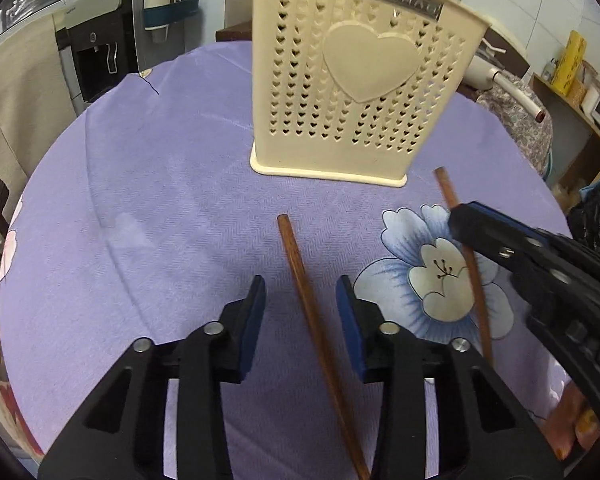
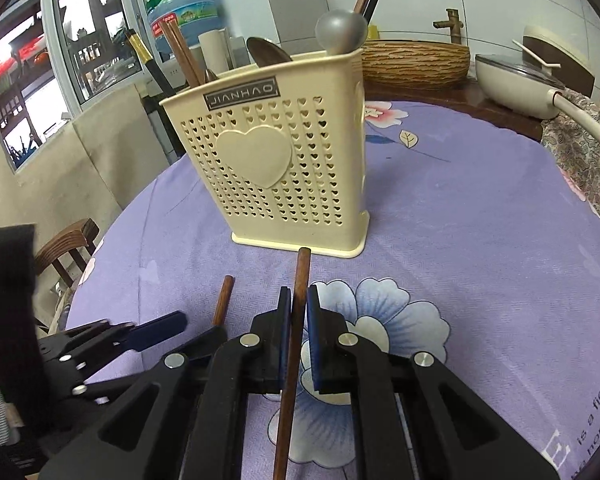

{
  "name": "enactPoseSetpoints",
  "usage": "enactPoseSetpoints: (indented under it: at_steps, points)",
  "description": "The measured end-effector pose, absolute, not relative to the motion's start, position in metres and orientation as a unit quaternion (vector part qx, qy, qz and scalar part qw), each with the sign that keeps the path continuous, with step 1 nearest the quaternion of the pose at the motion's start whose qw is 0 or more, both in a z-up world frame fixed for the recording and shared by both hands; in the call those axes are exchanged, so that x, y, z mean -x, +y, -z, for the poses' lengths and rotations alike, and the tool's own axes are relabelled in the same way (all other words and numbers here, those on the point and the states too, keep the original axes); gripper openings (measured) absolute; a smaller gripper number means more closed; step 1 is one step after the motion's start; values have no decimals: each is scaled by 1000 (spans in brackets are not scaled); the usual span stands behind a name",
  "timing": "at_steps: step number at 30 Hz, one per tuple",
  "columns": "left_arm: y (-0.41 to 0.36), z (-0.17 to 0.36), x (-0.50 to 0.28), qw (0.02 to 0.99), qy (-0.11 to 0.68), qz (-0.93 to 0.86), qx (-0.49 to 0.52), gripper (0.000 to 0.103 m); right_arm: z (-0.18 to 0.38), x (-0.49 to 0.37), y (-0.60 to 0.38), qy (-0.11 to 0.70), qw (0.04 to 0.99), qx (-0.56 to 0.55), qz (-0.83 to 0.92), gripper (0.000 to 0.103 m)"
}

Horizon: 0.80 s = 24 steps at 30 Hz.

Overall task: Organize utensils
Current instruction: 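Grasp a brown chopstick with the right tool while the left tool grasps the other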

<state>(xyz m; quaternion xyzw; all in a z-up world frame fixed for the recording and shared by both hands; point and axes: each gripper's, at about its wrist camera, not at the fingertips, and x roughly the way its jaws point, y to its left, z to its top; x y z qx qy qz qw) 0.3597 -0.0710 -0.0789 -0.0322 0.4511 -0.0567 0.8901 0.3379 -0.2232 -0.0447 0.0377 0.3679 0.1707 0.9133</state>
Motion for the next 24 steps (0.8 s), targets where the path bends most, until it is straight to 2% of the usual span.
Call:
enactPoseSetpoints:
  at_steps: [5,10,16,24]
  points:
    - [-77,82,-366,891,450,50,24,29,42,-335,-228,363,915,-41,-174,8]
    - [-79,82,-369,891,452,42,20,18,45,-335,-231,363,914,-47,-177,8]
    - [-70,81,-374,887,458,40,41,10,45,-335,-231,362,913,-49,-179,8]
    - [-63,81,-378,883,463,48,64,9,45,-335,-231,364,912,-58,-180,8]
